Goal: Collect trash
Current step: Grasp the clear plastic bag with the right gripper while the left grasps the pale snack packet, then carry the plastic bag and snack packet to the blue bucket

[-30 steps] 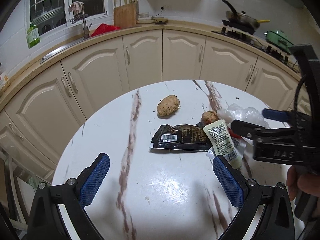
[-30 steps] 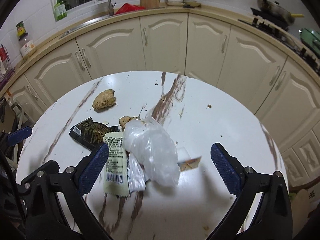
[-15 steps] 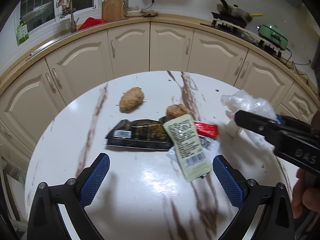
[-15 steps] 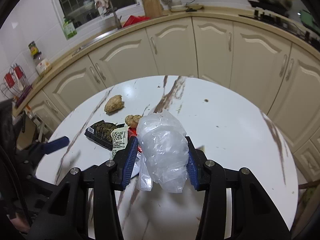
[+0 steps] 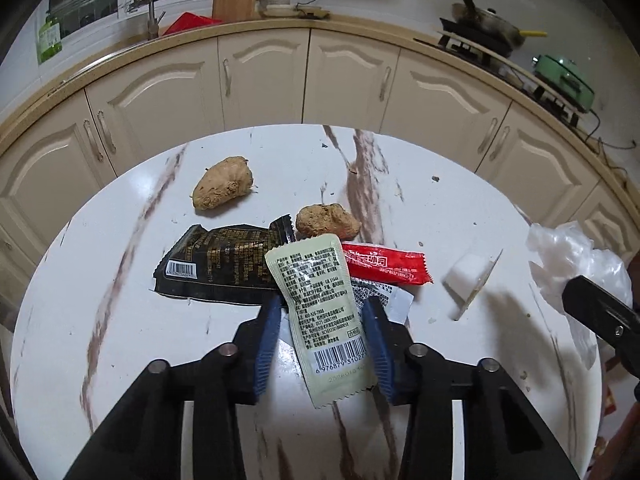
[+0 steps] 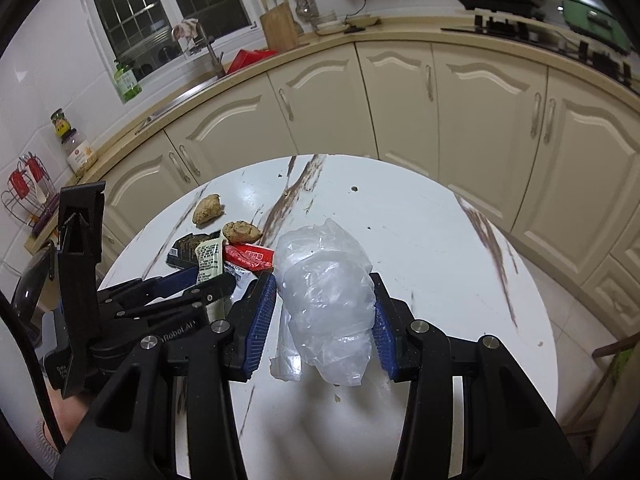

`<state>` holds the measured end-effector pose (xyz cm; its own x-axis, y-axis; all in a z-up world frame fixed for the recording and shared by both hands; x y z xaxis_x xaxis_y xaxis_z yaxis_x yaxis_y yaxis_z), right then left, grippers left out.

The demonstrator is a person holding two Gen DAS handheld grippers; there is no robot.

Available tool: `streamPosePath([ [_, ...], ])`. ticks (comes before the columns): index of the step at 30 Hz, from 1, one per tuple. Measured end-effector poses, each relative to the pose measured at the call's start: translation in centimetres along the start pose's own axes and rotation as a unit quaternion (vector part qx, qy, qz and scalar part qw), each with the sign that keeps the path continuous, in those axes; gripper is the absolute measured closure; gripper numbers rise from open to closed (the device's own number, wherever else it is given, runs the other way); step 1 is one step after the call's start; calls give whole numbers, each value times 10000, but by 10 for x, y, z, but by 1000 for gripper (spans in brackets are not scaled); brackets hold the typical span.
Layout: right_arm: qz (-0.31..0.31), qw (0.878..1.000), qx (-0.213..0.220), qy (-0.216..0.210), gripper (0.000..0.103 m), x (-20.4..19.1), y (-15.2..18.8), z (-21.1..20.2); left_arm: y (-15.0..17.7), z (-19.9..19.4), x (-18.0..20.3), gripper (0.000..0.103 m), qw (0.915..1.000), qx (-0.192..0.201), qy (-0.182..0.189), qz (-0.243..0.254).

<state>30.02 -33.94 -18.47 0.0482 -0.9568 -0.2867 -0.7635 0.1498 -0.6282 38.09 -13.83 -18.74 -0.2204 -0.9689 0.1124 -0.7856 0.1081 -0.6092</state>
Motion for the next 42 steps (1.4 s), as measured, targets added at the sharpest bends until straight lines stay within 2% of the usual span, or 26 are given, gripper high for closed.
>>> streamPosePath([
  [7,108,9999,75,-87,61,4,6,-11,17,-13,-14,85,9995,31,304,-83],
  [26,151,9995,253,-75,62,-9,35,-60,71,-96,-10,88,9976,377,574,66],
  [35,107,9986,520,-33,62,-16,44,-100,78,-156,10,88,9943,797,634,311],
  [42,97,9963,851,-7,62,-19,51,-147,82,-207,43,88,9871,1232,755,684],
])
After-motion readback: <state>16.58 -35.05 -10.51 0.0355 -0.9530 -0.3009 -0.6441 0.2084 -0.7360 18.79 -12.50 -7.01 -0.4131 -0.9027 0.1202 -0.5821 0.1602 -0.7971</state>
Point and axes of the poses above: each gripper's, at about its wrist camera, not at the fingertips, and z roughly the way its jaws point, x to its right, y to its underside, the point moved 1 cm from there along z, roughly the way its jaws point, and after that the axes turned 2 degrees about z, right-handed, at the moved point
